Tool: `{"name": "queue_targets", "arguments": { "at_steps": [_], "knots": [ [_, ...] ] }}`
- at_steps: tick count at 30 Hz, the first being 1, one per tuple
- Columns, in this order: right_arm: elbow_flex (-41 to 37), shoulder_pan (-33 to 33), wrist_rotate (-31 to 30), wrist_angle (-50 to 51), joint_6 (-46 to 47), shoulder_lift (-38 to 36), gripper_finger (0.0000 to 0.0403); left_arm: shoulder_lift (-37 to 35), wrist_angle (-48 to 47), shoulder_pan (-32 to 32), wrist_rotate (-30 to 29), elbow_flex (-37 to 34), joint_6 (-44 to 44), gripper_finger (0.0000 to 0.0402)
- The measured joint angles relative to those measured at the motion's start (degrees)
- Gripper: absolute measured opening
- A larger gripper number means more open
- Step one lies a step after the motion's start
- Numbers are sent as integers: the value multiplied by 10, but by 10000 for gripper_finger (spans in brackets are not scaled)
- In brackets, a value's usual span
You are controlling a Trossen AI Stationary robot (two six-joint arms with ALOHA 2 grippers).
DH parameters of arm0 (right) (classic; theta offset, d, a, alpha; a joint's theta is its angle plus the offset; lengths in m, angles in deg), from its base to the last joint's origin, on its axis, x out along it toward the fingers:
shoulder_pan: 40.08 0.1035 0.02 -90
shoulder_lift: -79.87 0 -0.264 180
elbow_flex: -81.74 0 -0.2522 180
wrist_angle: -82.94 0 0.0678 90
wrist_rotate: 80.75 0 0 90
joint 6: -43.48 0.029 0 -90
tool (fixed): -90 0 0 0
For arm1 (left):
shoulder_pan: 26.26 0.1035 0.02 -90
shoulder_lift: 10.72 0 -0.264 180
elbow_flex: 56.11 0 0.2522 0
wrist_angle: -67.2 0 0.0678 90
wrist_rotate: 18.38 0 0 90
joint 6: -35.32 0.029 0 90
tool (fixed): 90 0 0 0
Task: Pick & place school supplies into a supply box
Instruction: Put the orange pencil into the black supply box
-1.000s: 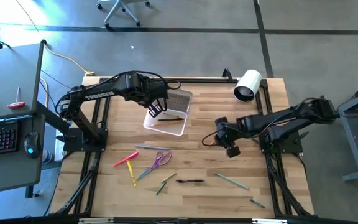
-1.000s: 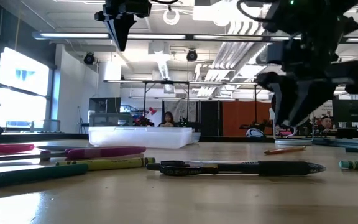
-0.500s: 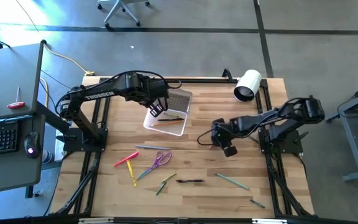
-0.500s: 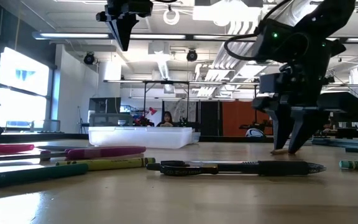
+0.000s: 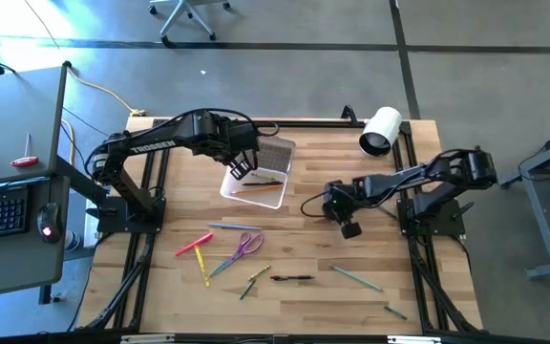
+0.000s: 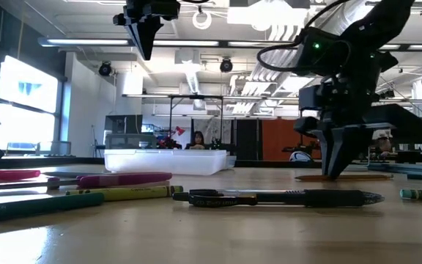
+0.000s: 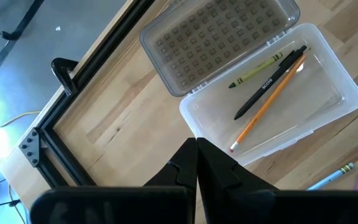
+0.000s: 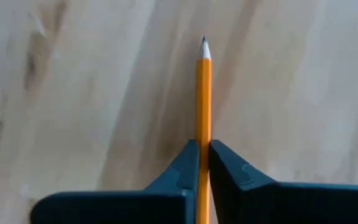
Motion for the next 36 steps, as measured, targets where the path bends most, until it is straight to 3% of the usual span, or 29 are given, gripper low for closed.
{"name": "queue_targets", "arguments": {
  "at_steps": [4, 12, 17, 20, 24, 30, 36],
  "knots": [
    [45, 12, 17, 7, -8, -13, 24, 0, 0, 0, 0, 0, 0, 46],
    [175, 11, -59, -70, -56, -20, 8, 0, 5, 0, 0, 0, 0, 46],
    [207, 21, -53, 56, -64, -20, 12, 0, 6, 0, 3, 0, 0, 46],
    [207, 41, -30, 167, -64, -21, 18, 0, 6, 0, 3, 0, 0, 46],
    [166, 69, -13, 230, -60, -21, 48, 1, 11, 0, -8, 0, 0, 46],
    [76, 78, -73, 109, -66, -21, 109, 2, 17, 0, -27, 0, 0, 46],
    [23, 55, -55, 65, -62, -21, 118, 2, 18, 0, -24, 0, 0, 46]
  ]
}}
